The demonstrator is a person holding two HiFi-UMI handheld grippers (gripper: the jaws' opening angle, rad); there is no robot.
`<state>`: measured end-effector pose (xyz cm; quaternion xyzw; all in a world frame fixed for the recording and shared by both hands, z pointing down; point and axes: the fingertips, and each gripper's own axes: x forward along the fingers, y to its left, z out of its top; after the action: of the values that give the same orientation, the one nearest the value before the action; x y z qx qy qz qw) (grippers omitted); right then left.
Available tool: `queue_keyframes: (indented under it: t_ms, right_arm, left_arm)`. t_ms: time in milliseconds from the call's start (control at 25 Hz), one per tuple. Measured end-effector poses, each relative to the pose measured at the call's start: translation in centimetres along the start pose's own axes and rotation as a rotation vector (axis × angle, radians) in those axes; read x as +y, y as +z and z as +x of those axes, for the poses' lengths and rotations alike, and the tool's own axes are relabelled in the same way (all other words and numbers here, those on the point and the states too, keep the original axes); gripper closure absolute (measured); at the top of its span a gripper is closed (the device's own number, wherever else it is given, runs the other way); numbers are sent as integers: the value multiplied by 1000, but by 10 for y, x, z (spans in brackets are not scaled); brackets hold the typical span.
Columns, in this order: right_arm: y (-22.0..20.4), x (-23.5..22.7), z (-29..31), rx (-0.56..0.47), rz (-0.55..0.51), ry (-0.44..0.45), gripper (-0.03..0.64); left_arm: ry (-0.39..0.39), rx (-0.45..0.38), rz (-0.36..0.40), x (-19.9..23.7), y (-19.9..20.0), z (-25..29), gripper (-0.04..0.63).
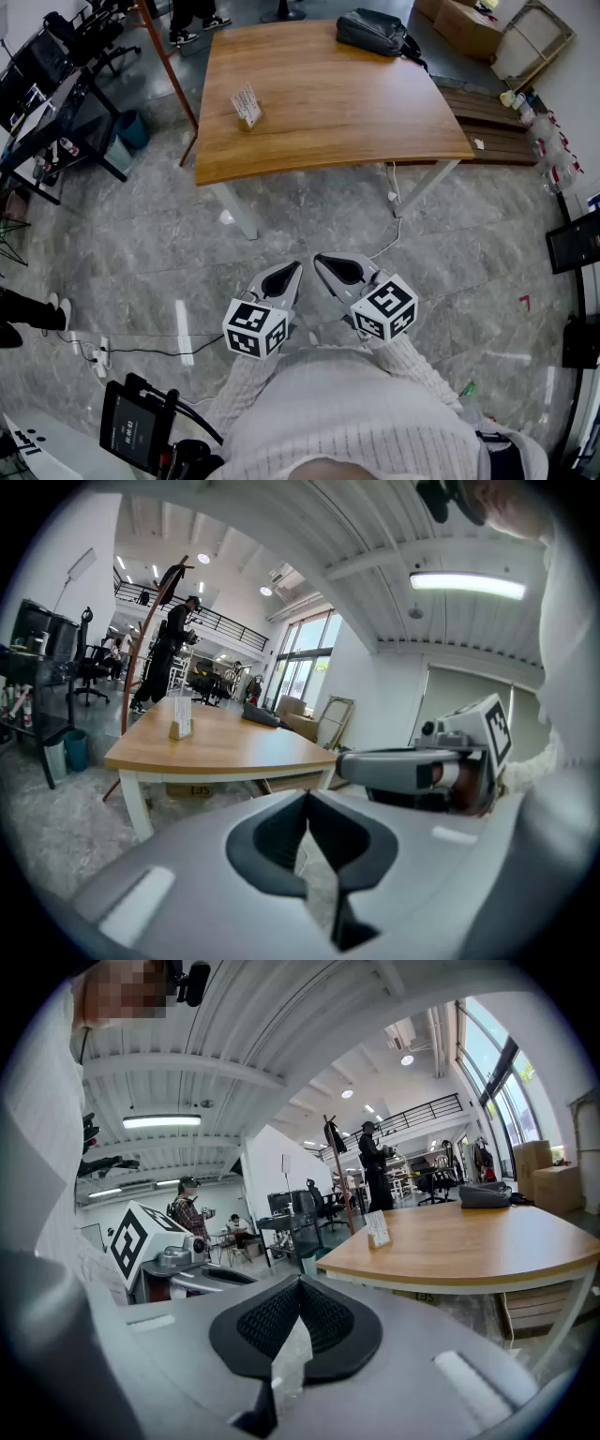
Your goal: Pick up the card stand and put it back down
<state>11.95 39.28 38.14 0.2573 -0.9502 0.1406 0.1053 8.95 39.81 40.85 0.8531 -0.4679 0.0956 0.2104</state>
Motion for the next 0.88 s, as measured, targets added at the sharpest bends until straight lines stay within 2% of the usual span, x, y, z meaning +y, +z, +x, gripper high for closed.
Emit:
queue_keyframes:
  t_ms: [160, 600, 880]
  right_arm:
    - [14, -23, 26, -21, -1, -9, 620]
    - [86, -111, 143, -75, 7, -70, 620]
    - [99, -153, 196, -58, 26, -77, 620]
  left_arm:
    - [0, -24, -3, 29, 19, 16, 588]
    - [-34, -24, 49, 159, 106, 86, 588]
    - [-49, -14, 46, 207, 131, 119, 588]
